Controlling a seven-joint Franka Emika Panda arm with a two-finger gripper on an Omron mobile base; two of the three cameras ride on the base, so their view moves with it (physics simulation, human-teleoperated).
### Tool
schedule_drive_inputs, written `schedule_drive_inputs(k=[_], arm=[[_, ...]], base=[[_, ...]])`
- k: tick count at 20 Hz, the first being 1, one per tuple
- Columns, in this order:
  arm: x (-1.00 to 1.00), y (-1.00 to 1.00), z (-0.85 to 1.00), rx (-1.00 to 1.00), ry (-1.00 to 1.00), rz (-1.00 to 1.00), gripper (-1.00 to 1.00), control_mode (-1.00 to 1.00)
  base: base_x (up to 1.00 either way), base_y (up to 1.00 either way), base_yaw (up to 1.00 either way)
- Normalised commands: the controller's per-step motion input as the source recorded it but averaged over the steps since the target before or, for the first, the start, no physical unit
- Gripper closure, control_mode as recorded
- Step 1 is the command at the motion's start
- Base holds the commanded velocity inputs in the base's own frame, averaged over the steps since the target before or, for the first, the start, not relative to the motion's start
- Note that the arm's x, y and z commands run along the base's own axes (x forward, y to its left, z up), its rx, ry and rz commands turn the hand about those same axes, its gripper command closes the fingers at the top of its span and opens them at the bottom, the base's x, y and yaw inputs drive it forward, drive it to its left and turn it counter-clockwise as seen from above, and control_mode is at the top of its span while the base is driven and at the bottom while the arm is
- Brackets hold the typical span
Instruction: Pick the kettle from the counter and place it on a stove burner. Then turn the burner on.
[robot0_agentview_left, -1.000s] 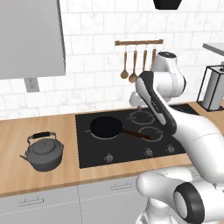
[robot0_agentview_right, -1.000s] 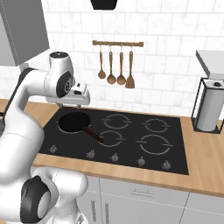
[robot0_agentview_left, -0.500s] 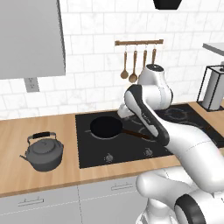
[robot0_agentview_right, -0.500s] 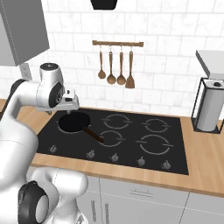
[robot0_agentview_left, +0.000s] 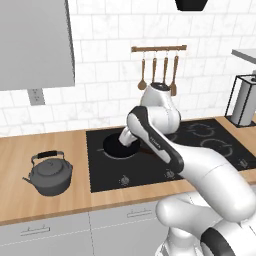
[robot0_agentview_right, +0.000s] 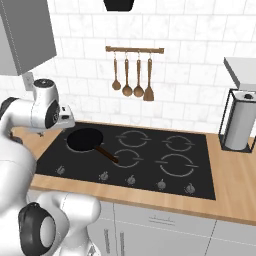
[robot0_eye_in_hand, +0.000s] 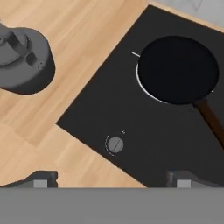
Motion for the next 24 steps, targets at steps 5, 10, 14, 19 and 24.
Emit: schedule_drive_inputs(k=[5,10,14,19,24], arm=[[0.0,0.59,-0.02,0.0,0.0,0.19,-1.0,-1.0],[0.0,0.57,-0.02,0.0,0.0,0.19,-1.0,-1.0],[0.0,0.52,-0.01,0.01,0.0,0.18,-1.0,-1.0],[0.0,0.6,-0.09,0.0,0.0,0.14,-1.0,-1.0],[0.0,0.5,-0.12,0.02,0.0,0.12,-1.0,-1.0]], base=[[0.0,0.0,0.0],[0.0,0.0,0.0],[0.0,0.0,0.0],[0.0,0.0,0.0],[0.0,0.0,0.0]])
